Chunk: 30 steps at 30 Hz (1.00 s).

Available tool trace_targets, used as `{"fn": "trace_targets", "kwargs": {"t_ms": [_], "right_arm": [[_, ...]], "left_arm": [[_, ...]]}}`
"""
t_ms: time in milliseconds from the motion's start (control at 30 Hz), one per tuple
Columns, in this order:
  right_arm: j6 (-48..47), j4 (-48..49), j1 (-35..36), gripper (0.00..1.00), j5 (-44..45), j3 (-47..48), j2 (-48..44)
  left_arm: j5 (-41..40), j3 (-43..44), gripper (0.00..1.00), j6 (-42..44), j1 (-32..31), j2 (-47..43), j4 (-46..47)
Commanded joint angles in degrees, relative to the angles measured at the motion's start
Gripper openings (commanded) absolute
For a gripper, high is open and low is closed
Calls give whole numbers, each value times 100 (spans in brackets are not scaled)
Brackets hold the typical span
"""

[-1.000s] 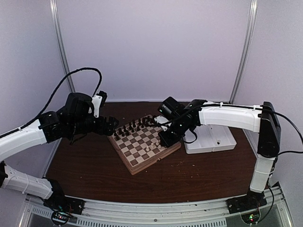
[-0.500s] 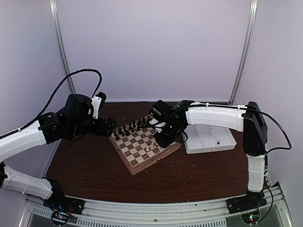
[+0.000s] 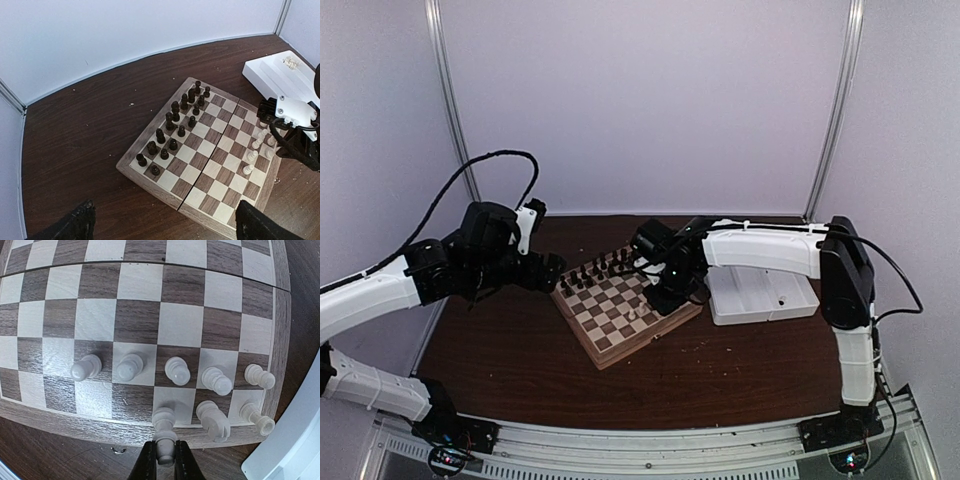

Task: Set up the chess pieces on the board
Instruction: Place the chess piece on the chessboard.

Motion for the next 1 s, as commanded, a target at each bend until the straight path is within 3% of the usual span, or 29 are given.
{"fn": "trace_targets", "kwargs": {"t_ms": [0,533,700,967], "right_arm": [[-46,-102,35,0,250,158,103],[-100,-90,40,3,321,247,201],[-109,-94,40,14,320,265,201],[-100,-20,35,21,191,331,116]], "left_arm": [[-99,-43,98,84,10,83,49],[-140,-18,98,103,10,144,71],[-180,-31,98,103,10,135,71],[-186,-42,98,102,10,108,60]]}}
